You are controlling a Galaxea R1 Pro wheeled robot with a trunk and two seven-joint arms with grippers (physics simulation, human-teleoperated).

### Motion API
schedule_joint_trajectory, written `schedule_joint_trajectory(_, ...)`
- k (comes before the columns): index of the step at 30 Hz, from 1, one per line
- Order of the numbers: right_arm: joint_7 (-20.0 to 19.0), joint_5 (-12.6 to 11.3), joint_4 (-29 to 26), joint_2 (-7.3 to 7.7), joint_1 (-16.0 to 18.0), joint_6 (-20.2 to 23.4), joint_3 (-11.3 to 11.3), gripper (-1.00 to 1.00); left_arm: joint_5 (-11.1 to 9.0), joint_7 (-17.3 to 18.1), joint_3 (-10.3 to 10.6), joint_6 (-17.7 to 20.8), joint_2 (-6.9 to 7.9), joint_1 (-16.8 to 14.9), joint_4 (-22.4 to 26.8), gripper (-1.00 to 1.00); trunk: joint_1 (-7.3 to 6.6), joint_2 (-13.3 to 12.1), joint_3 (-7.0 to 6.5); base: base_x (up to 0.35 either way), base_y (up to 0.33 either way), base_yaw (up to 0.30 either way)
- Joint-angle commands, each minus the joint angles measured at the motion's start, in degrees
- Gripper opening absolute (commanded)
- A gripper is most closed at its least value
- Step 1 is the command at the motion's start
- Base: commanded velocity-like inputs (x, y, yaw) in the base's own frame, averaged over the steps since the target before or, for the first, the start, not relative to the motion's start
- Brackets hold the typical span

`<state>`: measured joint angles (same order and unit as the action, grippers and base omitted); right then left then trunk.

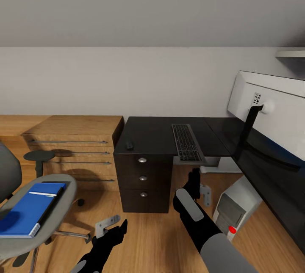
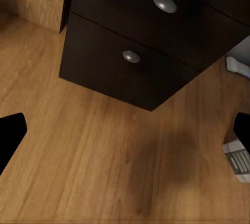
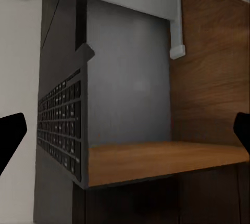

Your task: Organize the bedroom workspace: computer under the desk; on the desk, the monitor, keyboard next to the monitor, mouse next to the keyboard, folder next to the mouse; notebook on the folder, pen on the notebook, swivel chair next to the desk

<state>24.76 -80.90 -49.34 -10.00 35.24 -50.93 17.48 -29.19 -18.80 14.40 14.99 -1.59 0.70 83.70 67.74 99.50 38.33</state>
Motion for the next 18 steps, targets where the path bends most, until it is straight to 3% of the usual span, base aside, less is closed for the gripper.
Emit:
schedule_joint_trajectory(1, 0.4, 0.3, 0.4, 0.0, 0.0, -0.2, 0.1, 1.0, -0.5, -0.4, 0.0, 0.2, 0.0, 0.0, 0.1, 1.0, -0.01, 0.0, 0.05, -0.039, 0.0, 0.0)
schedule_joint_trajectory(7, 0.3, 1.8, 2.1, 0.0, -2.8, -0.4, 0.4, 1.0, -0.4, -0.3, 0.0, 0.1, 0.0, 0.0, -0.9, 1.0, -0.67, -1.2, -0.49, -0.015, 0.0, 0.0)
schedule_joint_trajectory(14, 0.4, 8.4, 3.2, 0.0, -9.1, -0.1, 0.5, 1.0, -0.3, -0.2, 0.1, 0.2, 0.0, 0.0, -2.3, 1.0, -2.2, -4.0, -1.75, -0.003, 0.0, 0.0)
schedule_joint_trajectory(18, 0.4, 14.5, 9.3, 0.0, -13.1, 0.1, 1.6, 1.0, -0.3, -0.1, 0.1, 0.2, 0.0, 0.0, -5.4, 1.0, -3.08, -5.6, -2.47, 0.0, 0.0, 0.0)
